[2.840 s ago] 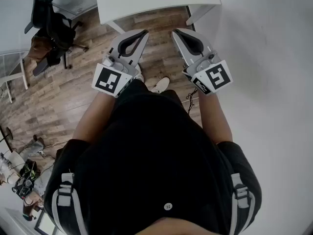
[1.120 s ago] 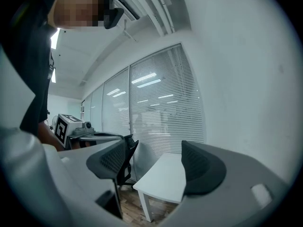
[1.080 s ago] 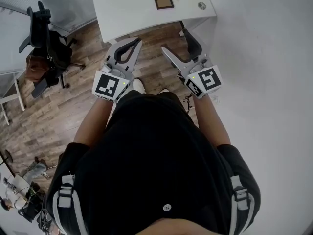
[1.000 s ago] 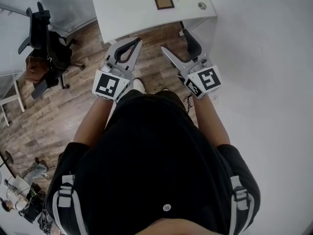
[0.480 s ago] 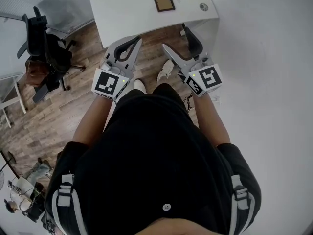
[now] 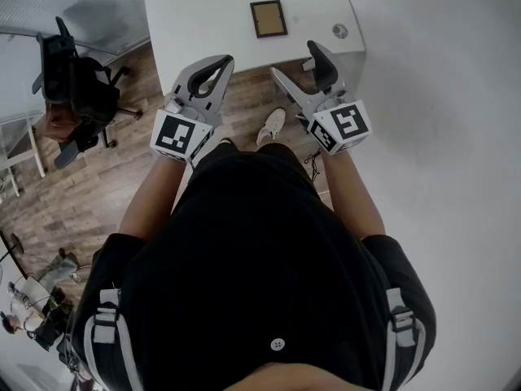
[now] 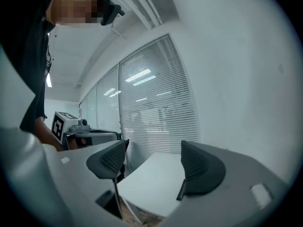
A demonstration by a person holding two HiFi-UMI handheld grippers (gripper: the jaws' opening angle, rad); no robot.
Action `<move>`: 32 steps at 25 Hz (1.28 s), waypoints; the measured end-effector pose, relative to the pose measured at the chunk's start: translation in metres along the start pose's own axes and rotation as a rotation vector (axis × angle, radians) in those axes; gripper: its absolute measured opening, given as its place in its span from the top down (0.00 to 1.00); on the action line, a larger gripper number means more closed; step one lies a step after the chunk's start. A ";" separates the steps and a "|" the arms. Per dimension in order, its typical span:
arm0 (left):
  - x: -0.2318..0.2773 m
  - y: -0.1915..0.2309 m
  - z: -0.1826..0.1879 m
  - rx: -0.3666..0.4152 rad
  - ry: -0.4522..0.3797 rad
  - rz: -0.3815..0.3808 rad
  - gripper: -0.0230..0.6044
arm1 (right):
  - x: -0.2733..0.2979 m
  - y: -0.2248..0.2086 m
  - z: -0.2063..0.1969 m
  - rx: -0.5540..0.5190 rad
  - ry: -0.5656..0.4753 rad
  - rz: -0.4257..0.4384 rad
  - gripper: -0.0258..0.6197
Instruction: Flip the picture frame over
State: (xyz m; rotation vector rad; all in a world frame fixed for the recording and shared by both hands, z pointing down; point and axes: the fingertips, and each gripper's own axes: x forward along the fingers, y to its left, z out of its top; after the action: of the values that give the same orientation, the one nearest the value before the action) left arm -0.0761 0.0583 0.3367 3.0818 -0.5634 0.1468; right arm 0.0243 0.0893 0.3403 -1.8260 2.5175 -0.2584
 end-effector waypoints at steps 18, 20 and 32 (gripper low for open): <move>0.100 0.016 0.004 -0.057 0.012 0.130 0.95 | 0.040 -0.118 -0.007 0.040 0.049 0.100 0.39; 0.104 0.024 0.003 -0.060 0.010 0.129 0.95 | 0.050 -0.120 -0.010 0.042 0.062 0.099 0.39; 0.130 0.101 -0.029 -0.040 0.003 0.074 0.95 | 0.126 -0.138 -0.056 0.048 0.171 -0.030 0.39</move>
State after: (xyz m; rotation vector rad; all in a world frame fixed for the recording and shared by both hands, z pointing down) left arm 0.0067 -0.0817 0.3762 3.0229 -0.6726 0.1393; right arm 0.1081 -0.0651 0.4259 -1.9013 2.5686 -0.4916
